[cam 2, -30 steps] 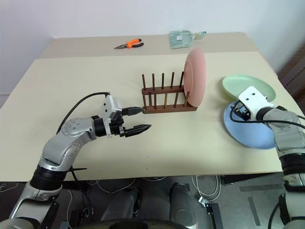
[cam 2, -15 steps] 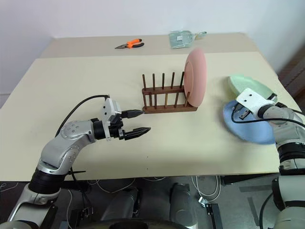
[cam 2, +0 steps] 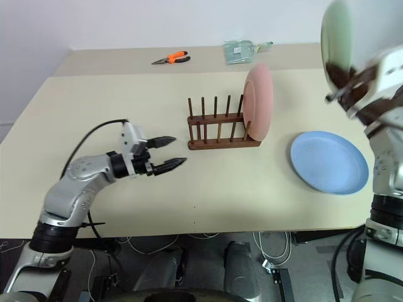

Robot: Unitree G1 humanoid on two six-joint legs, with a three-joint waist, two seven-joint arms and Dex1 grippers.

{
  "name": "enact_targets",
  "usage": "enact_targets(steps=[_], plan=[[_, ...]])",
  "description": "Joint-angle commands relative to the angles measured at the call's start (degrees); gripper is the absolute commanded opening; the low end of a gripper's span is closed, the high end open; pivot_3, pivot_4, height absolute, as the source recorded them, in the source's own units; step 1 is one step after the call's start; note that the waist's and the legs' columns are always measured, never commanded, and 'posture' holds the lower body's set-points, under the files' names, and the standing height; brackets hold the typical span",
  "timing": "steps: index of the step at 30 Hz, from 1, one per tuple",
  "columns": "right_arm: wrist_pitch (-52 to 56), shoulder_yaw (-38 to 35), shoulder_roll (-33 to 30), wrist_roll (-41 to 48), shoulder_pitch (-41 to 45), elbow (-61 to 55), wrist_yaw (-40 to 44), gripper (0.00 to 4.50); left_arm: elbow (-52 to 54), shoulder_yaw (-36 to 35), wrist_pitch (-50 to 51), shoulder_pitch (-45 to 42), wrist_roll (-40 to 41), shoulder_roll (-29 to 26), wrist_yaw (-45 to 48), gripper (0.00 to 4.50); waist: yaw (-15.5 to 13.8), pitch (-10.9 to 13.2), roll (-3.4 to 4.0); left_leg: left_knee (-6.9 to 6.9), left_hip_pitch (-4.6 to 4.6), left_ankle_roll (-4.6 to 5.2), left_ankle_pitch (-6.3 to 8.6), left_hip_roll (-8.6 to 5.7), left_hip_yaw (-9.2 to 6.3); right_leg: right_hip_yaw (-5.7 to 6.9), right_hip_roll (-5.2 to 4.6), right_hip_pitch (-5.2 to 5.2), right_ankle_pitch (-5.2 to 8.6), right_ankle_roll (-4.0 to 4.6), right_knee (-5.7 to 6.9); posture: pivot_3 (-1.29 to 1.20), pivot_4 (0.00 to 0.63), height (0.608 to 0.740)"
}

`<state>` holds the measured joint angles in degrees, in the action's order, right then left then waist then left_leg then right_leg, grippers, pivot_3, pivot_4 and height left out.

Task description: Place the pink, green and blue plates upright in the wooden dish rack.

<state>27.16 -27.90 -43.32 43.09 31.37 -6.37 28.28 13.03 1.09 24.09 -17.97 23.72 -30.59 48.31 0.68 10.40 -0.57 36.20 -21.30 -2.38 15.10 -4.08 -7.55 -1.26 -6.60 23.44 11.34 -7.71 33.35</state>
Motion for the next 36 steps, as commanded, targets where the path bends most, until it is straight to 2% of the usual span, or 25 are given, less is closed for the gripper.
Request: enact_targets(steps=[1,3,6,9,13,21,31,36], plan=[[9.2,-6.3,3.2,25.5,3.1,-10.6,-8.2,0.04,-2.5,-3.6,-4.4,1.4,-1.2,-2.3,0.7,3.65,-0.2,0.0,-0.02,0.00,-0.02,0.00,0.00,0.00,-0.02,0.02,-0.01,-0.01,0.01,0.01,-0.04,0.00,0.150,0.740],[10.7,-4.9,6.7,35.8,4.5,-14.2,-15.2,0.04,-4.2,-4.7,-6.1,2.2,-1.6,-3.5,1.3,3.65,-0.1,0.0,-0.04,0.00,-0.03,0.01,0.01,0.00,-0.05,0.04,-0.04,-0.02,0.08,0.15,-0.07,0.00,0.150,0.740],[10.9,-0.6,11.2,42.5,5.0,-17.8,-24.4,0.04,-5.4,-5.8,-7.4,2.6,-1.2,-4.2,1.7,3.65,-0.1,0.0,-0.04,0.01,-0.04,0.01,0.01,0.00,-0.06,0.05,-0.06,0.00,0.09,0.18,-0.04,0.00,0.150,0.740],[11.3,5.4,15.5,43.4,4.6,-18.9,-31.9,0.04,-5.1,-6.2,-7.6,2.9,-0.8,-3.9,1.7,3.65,-0.1,0.0,-0.03,-0.01,-0.05,0.01,0.01,-0.01,-0.05,0.04,-0.06,0.04,0.09,0.18,-0.03,0.00,0.150,0.740],[12.4,12.1,17.6,36.4,2.7,-18.3,-36.0,0.04,-3.4,-5.7,-7.2,3.7,-0.8,-3.1,1.0,3.65,0.0,0.0,-0.03,-0.03,-0.07,0.01,0.00,-0.02,-0.02,0.03,-0.06,0.14,0.07,0.13,0.04,0.00,0.150,0.740],[12.9,16.3,20.8,31.3,2.1,-15.8,-40.3,0.04,-1.0,-5.4,-5.8,5.3,0.3,-2.3,0.2,3.65,0.1,0.0,-0.03,-0.04,-0.07,0.01,0.00,-0.03,-0.01,0.04,-0.04,0.17,0.03,0.07,0.06,0.00,0.150,0.740],[13.9,16.8,21.1,25.7,1.7,-14.4,-40.0,0.04,-0.2,-4.1,-5.3,5.3,0.2,-1.2,-0.4,3.65,0.0,0.0,-0.03,-0.02,-0.05,0.01,0.00,-0.03,0.00,0.04,-0.02,0.15,0.03,0.06,0.08,0.00,0.150,0.740],[14.1,15.8,21.6,26.1,1.7,-15.9,-39.8,0.04,0.1,-4.2,-5.0,5.3,0.2,-1.1,-0.2,3.65,0.1,0.0,-0.02,-0.05,-0.06,0.01,0.00,-0.03,0.00,0.04,-0.02,0.18,0.03,0.06,0.08,0.00,0.150,0.740]])
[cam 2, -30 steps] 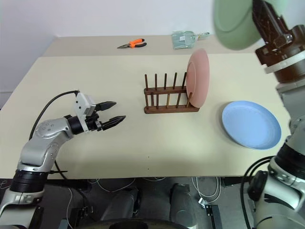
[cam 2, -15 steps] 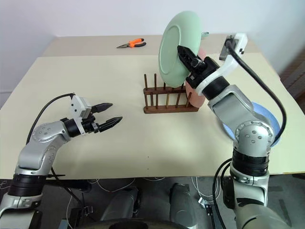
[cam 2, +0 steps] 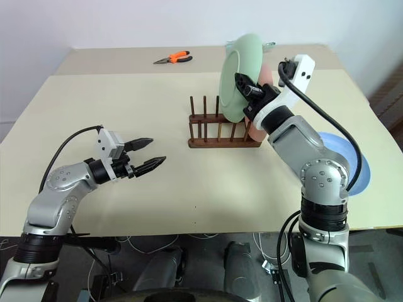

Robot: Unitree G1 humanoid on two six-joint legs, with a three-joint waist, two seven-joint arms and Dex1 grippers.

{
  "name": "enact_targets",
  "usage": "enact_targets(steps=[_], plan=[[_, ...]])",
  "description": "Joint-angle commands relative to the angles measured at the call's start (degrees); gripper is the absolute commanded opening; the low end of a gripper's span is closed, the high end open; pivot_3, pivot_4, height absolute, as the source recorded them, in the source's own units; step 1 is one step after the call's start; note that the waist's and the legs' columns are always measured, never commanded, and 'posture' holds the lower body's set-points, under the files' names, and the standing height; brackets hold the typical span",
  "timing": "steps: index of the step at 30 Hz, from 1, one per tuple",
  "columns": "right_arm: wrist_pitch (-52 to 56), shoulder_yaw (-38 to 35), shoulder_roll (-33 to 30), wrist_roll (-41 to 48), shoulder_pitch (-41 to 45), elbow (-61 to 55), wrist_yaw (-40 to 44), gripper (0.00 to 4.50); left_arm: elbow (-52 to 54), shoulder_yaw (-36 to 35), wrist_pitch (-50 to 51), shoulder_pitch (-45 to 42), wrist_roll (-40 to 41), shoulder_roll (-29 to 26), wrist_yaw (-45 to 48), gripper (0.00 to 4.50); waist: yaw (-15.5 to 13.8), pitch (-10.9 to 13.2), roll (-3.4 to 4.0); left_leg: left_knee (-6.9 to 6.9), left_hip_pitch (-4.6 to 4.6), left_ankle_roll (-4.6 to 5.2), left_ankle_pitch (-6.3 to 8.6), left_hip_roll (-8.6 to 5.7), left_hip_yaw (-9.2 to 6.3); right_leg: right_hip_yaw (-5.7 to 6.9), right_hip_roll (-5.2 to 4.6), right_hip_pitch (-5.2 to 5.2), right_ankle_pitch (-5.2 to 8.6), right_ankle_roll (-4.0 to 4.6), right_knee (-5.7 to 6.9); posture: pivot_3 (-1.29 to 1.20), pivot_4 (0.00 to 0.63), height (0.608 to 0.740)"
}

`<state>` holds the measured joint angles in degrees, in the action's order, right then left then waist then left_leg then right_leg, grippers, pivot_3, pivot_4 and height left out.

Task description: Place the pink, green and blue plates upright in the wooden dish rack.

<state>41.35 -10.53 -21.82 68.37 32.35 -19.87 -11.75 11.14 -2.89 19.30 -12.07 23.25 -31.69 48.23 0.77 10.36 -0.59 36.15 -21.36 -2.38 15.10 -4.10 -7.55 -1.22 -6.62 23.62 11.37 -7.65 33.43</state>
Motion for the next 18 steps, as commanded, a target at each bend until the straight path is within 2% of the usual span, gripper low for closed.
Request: enact_targets(steps=[1,8,16,18], plan=[[0.0,-2.0,0.1,1.4,0.7,-3.0,0.0,0.04,2.1,-0.3,-0.1,-0.5,0.7,-0.1,-0.1,3.65,0.0,0.0,0.00,-0.01,0.00,0.00,0.00,0.00,0.00,0.00,0.00,0.01,0.00,-0.01,0.00,0.00,0.150,0.740],[0.4,-3.1,0.2,3.4,0.8,-5.0,-2.4,0.04,2.2,-0.3,0.2,-0.4,0.7,-0.3,0.3,3.65,0.0,0.0,0.00,-0.01,-0.01,0.00,0.00,0.01,0.00,0.00,0.00,0.01,0.01,0.01,-0.01,0.00,0.150,0.740],[1.7,-1.1,0.4,0.3,1.2,-2.3,-2.7,0.04,1.8,0.2,0.0,-1.2,0.5,-0.1,0.5,3.65,0.0,0.0,0.00,0.00,-0.01,0.00,0.00,0.01,0.00,0.00,0.00,0.00,0.05,0.08,-0.01,0.00,0.150,0.740],[2.2,-0.4,0.5,-0.5,1.6,-1.9,-2.3,0.80,1.9,0.2,0.0,-1.1,0.5,0.0,0.4,3.65,0.0,0.0,0.00,-0.01,-0.01,0.00,0.00,0.01,0.00,0.00,0.00,0.00,0.05,0.08,-0.02,0.00,0.150,0.740]])
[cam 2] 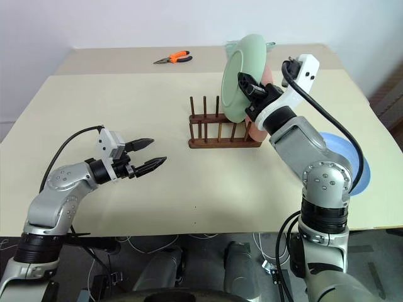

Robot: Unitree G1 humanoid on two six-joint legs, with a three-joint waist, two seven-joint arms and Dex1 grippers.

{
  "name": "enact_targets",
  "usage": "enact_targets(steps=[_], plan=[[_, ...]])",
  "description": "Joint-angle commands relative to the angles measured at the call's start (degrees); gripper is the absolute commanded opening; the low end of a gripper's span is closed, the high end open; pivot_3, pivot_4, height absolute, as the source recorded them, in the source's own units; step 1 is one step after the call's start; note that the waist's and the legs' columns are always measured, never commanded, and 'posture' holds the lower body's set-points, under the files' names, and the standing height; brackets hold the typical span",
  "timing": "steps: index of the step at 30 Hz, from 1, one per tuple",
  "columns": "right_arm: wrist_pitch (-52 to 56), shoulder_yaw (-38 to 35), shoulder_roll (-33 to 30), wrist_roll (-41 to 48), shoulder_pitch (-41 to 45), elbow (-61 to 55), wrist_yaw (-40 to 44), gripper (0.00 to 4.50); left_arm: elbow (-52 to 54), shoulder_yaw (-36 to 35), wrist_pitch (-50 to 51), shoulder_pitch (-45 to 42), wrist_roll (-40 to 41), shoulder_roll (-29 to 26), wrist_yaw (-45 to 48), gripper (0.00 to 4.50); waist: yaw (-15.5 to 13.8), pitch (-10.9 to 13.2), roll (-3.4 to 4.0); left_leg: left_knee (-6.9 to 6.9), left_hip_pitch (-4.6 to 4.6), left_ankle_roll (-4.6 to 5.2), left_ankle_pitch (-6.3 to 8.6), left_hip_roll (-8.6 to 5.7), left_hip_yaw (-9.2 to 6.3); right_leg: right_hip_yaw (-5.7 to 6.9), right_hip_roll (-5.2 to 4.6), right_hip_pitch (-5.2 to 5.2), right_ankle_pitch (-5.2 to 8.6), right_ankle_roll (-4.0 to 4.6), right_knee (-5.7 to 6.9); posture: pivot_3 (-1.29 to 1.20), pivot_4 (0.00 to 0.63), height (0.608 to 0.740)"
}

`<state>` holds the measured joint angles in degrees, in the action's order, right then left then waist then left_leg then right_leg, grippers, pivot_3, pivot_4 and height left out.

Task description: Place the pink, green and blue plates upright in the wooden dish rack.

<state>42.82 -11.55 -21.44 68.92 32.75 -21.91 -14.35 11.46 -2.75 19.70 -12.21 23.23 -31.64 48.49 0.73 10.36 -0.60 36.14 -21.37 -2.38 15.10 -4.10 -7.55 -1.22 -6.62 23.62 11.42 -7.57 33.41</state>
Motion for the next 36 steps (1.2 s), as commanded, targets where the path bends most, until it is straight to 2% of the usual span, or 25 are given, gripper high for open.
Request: enact_targets(steps=[1,4,7,8,12,16,19,22,25,28,33,36], plan=[[0.9,0.8,0.2,-1.5,1.4,0.2,0.6,1.14,1.7,0.1,-0.4,-0.9,0.5,0.0,0.1,3.65,0.0,0.0,0.00,0.00,0.00,0.00,0.00,0.00,0.00,0.00,0.00,0.00,0.00,0.00,0.00,0.00,0.150,0.740],[1.3,1.3,-0.1,-2.9,1.9,0.2,1.6,2.56,1.8,0.1,-0.4,-0.7,0.5,0.1,-0.1,3.65,0.0,0.0,0.01,-0.01,-0.01,0.00,0.00,0.00,0.00,0.00,0.00,0.01,0.00,0.00,0.00,0.00,0.150,0.740],[1.4,1.8,-1.8,-5.5,2.9,-0.8,4.2,4.22,1.8,0.2,-0.6,-0.3,0.5,0.1,-0.1,3.65,0.0,0.0,0.01,-0.01,-0.01,0.00,0.00,0.00,0.00,0.00,0.00,0.02,0.00,0.00,0.00,0.00,0.150,0.740],[1.3,1.9,-3.0,-6.7,3.2,-1.5,5.7,4.43,1.8,0.3,-0.6,-0.3,0.4,0.2,-0.1,3.65,0.0,0.0,0.01,-0.01,-0.01,0.00,0.00,0.00,0.00,0.00,0.00,0.02,0.00,0.00,0.00,0.00,0.150,0.740],[-0.1,-0.9,-10.5,-10.7,3.7,-4.4,13.1,4.43,1.5,0.6,-0.7,-0.5,0.4,0.3,-0.1,3.65,-0.2,0.0,0.00,0.00,-0.05,0.00,0.00,-0.01,-0.01,0.03,0.00,0.00,0.01,0.00,-0.06,0.00,0.150,0.740],[0.3,-13.4,-21.0,-6.4,1.0,-3.3,22.2,4.43,0.7,1.4,-0.9,-1.3,0.5,0.1,1.1,3.65,-0.3,0.0,-0.03,0.00,-0.08,0.01,0.01,-0.01,-0.01,0.06,-0.03,-0.05,0.02,0.00,-0.16,0.00,0.150,0.740],[2.4,-22.9,-29.3,-8.2,-8.8,-1.9,29.9,4.43,0.4,3.2,-0.6,-2.6,0.7,0.3,2.9,3.65,-1.2,0.0,-0.12,0.00,-0.08,0.06,0.04,0.00,-0.03,0.14,-0.04,-0.13,0.04,0.00,-0.26,0.00,0.150,0.740],[3.3,-26.7,-32.6,-12.6,-22.9,-4.1,36.3,4.43,2.4,6.1,0.9,-4.0,1.9,1.4,4.9,3.65,-1.4,0.0,-0.17,0.02,-0.05,0.12,0.07,0.00,0.03,0.13,-0.06,-0.19,0.06,0.00,-0.30,0.00,0.150,0.740],[2.8,-23.3,-33.4,-20.2,-37.9,-9.0,40.2,4.43,4.9,9.9,2.4,-5.1,2.7,3.1,6.2,3.65,-1.5,-0.1,-0.15,0.06,-0.06,0.12,0.07,0.01,0.09,0.09,-0.09,-0.19,0.06,-0.01,-0.29,0.00,0.150,0.740],[0.6,-15.6,-30.9,-28.7,-45.4,-11.3,37.4,4.43,6.3,13.0,3.3,-5.8,2.4,4.9,6.8,3.65,-1.0,-0.1,-0.12,0.05,-0.02,0.11,0.07,0.03,0.23,0.00,-0.11,-0.16,0.18,-0.20,-0.26,0.00,0.150,0.740],[-1.8,-4.5,-26.8,-43.8,-45.7,-6.1,29.0,4.43,7.6,16.2,4.0,-6.2,1.9,6.5,6.9,3.65,-1.1,-0.1,-0.13,0.09,-0.01,0.10,0.08,0.04,0.26,-0.01,-0.11,-0.15,0.19,-0.18,-0.26,0.00,0.150,0.740],[-3.4,-1.8,-26.1,-50.0,-44.5,-3.5,27.1,3.59,7.8,16.3,4.4,-6.3,2.0,6.6,6.8,3.65,-1.5,-0.1,-0.14,0.09,-0.05,0.10,0.08,0.01,0.25,0.00,-0.14,-0.14,0.19,-0.18,-0.30,0.00,0.150,0.740]])
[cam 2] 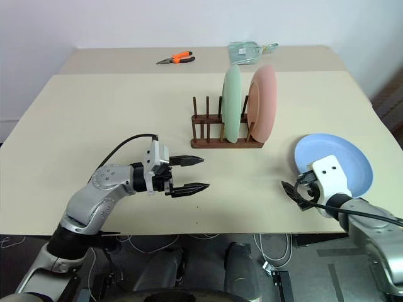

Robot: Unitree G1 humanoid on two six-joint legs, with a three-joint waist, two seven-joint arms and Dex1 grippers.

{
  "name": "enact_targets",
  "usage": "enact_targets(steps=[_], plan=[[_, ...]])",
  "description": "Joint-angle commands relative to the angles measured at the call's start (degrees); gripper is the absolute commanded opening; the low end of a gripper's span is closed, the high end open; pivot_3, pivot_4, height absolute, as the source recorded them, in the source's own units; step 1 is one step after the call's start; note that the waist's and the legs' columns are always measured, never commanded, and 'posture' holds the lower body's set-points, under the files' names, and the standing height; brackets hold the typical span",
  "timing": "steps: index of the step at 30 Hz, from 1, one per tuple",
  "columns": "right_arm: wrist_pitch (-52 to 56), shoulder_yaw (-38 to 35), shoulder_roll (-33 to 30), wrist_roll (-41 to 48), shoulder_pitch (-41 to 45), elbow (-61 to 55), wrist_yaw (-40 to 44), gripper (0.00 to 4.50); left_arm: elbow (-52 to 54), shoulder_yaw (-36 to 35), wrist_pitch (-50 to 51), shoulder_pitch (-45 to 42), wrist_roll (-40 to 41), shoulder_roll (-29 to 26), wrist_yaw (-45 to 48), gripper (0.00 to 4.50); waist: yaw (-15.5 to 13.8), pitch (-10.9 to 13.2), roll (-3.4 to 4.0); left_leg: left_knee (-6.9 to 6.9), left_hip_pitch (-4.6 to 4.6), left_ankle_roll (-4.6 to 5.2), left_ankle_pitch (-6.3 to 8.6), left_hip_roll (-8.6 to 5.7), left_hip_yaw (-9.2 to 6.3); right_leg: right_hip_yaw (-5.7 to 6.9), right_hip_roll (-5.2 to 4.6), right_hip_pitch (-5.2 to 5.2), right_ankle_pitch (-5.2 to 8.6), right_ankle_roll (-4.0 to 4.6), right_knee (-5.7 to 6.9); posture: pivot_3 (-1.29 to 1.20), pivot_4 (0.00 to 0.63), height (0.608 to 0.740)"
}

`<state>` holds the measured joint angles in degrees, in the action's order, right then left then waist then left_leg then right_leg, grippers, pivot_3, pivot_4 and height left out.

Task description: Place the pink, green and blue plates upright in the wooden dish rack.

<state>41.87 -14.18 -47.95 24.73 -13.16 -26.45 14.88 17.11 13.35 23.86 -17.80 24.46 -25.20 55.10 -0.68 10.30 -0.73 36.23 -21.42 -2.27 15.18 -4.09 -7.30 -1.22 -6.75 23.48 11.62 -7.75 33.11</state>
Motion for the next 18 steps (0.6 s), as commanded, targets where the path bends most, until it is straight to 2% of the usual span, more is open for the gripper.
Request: enact_targets(steps=[1,7,12,16,18], plan=[[-2.7,1.0,0.7,-6.9,1.8,1.6,-2.3,3.15,2.2,0.2,0.3,-0.7,0.8,0.1,0.2,3.65,-0.1,0.0,-0.01,-0.01,0.00,0.00,0.00,0.00,-0.01,0.00,0.00,0.00,0.00,0.00,-0.01,0.00,0.150,0.740],[-5.3,0.8,2.5,-11.6,4.8,4.1,-1.7,0.02,1.1,-1.0,-0.8,0.2,0.2,-1.4,0.8,3.65,-0.1,0.0,-0.02,-0.01,0.00,0.00,0.00,-0.01,-0.06,0.03,0.01,-0.01,0.01,-0.01,0.00,0.00,0.150,0.740],[-8.6,-3.3,4.4,-9.5,8.9,1.2,1.4,0.02,-0.3,-2.3,-2.3,0.7,-0.6,-1.9,0.0,3.65,0.0,0.0,-0.01,-0.03,0.02,0.00,0.00,0.00,-0.08,0.04,0.03,-0.01,0.00,-0.01,0.02,0.00,0.150,0.740],[-9.9,-12.4,8.5,-2.3,22.3,0.0,-1.2,0.02,-5.6,-5.6,-6.2,-0.1,-2.7,-2.5,-1.9,3.65,0.4,0.1,0.16,0.01,0.04,0.00,0.00,0.00,-0.05,0.01,0.05,-0.02,-0.02,-0.01,0.04,0.00,0.150,0.740],[-6.3,-17.4,11.8,11.0,33.8,-1.7,-4.0,0.02,-9.1,-8.2,-8.8,-0.5,-3.9,-3.4,-3.1,3.65,0.4,0.1,0.15,0.00,0.06,0.01,-0.01,0.01,-0.10,0.02,0.05,-0.02,-0.02,-0.01,0.08,0.00,0.150,0.740]])
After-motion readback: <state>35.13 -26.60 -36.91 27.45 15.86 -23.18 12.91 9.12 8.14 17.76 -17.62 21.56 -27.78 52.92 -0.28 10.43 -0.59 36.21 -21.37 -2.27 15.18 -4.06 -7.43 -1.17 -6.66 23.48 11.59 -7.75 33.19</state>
